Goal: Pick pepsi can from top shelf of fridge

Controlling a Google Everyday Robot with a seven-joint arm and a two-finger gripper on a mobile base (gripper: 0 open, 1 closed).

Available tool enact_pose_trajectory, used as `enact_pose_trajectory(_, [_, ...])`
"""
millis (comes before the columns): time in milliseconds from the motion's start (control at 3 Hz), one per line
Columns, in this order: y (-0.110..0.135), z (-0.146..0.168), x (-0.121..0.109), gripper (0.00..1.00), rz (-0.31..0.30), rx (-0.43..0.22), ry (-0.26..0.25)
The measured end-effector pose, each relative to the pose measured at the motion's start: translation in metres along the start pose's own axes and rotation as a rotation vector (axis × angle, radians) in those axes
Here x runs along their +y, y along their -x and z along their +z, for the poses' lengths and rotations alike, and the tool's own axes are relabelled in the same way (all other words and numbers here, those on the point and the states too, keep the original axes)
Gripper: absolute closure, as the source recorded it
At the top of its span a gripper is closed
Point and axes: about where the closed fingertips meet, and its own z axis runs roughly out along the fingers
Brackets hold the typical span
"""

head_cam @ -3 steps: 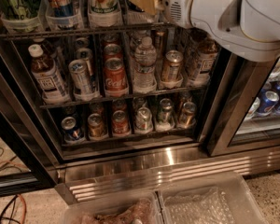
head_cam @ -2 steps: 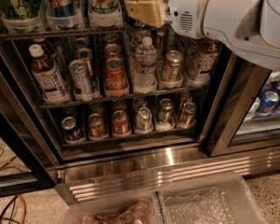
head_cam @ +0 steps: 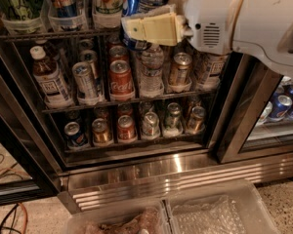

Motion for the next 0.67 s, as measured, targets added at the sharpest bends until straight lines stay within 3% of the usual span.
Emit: enact_pose_trajectory(667, [0.009, -0.012, 0.029, 1.0, 0.038, -0.027, 0.058])
